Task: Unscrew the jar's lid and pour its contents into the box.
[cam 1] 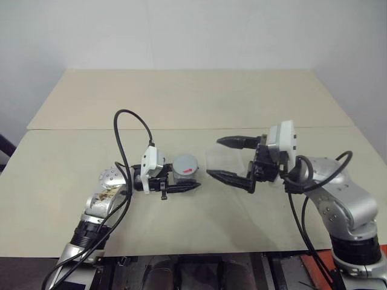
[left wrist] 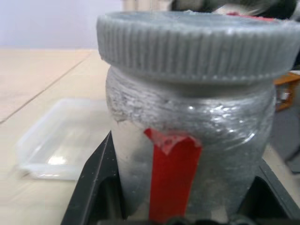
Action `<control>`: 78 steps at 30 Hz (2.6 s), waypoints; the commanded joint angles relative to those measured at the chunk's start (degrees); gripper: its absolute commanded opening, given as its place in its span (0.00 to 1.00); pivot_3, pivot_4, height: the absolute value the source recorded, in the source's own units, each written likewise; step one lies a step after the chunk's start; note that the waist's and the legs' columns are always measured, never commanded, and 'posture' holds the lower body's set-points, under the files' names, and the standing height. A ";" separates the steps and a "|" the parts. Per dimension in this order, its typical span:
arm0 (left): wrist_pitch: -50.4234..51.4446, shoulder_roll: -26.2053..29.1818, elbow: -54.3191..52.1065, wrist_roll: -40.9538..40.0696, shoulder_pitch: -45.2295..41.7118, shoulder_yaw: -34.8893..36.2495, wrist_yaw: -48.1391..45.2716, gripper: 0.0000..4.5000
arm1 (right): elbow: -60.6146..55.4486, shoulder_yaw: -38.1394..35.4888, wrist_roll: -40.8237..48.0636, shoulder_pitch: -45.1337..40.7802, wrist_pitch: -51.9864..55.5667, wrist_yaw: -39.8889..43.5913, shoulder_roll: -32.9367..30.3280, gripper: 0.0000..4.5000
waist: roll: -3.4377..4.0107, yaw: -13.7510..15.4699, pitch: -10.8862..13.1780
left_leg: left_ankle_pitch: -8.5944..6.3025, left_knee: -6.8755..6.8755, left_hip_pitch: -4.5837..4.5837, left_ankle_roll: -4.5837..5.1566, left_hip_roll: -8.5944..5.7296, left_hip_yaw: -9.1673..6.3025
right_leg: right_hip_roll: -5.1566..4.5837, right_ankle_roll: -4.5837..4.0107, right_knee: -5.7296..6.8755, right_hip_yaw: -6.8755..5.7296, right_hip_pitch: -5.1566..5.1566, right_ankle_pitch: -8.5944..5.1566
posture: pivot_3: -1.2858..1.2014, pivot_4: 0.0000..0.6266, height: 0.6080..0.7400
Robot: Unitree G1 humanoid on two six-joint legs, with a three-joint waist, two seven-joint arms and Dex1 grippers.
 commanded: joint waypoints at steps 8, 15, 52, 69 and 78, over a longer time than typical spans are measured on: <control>-3.47 -3.05 3.43 2.68 -3.44 0.97 5.88 0.44 | -8.99 11.52 -11.67 0.61 3.89 -24.11 11.40 0.99 | 0.02 0.02 -0.01 | 0.01 0.02 0.00 -0.02 -0.10 0.02 | 0.00 0.00 0.03 0.01 -0.02 0.00 | 0.52 0.24 1.00; -3.71 -3.47 3.57 2.56 -3.12 1.21 6.97 0.44 | -7.29 15.81 -14.46 -0.52 4.00 -25.55 14.08 0.99 | 0.02 -0.11 -0.01 | 0.02 0.01 -0.01 -0.03 -0.09 0.02 | 0.02 0.01 0.01 -0.01 -0.02 0.00 | 0.52 0.24 1.00; -0.99 -0.55 -0.61 -1.10 -1.11 1.08 1.07 0.44 | 0.62 11.82 -9.42 -2.11 1.56 -8.27 7.13 0.62 | 0.02 -0.56 -0.01 | 0.02 0.01 -0.02 -0.03 -0.09 0.00 | 0.02 0.01 -0.02 -0.02 -0.01 0.00 | 0.52 0.24 1.00; 4.00 3.16 -11.18 -5.29 0.78 -0.83 -4.67 0.44 | 42.24 17.63 -0.27 -26.03 -14.67 48.38 -0.77 0.62 | 0.03 -1.02 -0.01 | -0.04 0.02 0.02 0.08 -0.03 0.02 | 0.02 0.00 -0.02 0.06 -0.01 0.00 | 0.52 0.24 1.00; 3.62 3.28 -10.73 -5.24 1.22 -0.76 -3.84 0.44 | 48.51 18.62 3.43 -28.24 -22.72 48.98 -1.12 0.62 | 0.03 -0.81 -0.01 | -0.03 0.04 -0.03 0.05 0.00 0.00 | -0.02 0.00 -0.04 -0.02 -0.02 0.00 | 0.52 0.24 1.00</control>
